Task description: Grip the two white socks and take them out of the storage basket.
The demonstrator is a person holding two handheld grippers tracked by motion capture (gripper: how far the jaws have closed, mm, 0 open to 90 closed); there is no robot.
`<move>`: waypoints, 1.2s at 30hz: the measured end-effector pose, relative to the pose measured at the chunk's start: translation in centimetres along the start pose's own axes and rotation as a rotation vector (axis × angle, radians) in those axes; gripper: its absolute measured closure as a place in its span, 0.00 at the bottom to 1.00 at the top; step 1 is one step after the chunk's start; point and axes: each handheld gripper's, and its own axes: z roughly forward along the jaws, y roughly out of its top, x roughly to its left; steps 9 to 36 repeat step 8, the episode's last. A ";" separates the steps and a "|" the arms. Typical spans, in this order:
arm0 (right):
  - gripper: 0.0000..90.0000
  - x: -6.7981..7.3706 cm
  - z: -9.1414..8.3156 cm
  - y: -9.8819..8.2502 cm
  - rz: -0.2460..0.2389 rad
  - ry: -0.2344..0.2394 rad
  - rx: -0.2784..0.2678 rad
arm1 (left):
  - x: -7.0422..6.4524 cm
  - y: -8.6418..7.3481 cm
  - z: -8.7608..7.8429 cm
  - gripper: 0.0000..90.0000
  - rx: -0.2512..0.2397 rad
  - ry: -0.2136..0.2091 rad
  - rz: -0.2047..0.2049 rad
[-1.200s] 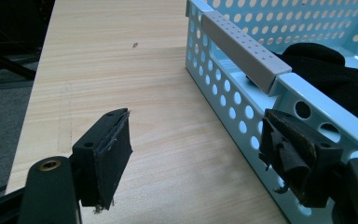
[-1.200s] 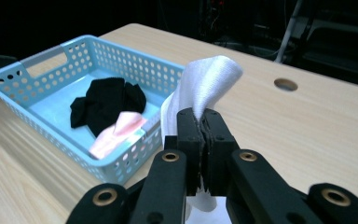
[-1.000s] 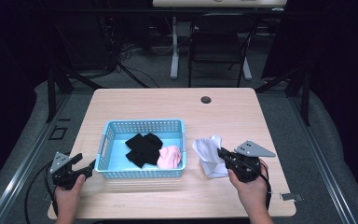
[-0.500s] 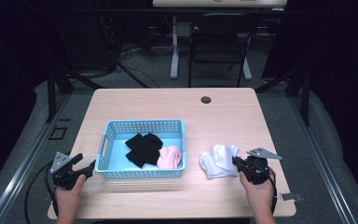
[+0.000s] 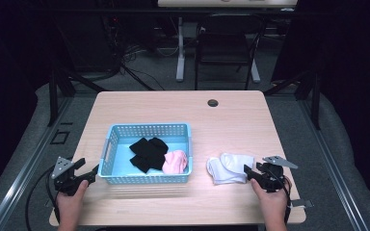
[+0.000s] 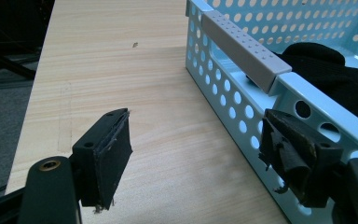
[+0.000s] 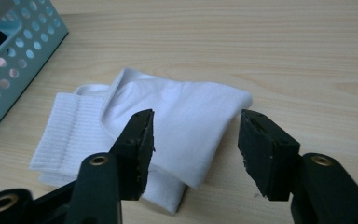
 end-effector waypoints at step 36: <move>0.49 -0.2 -2.0 -0.2 0.031 -0.011 -0.056 | 0.0 0.0 0.0 0.27 0.000 0.001 0.001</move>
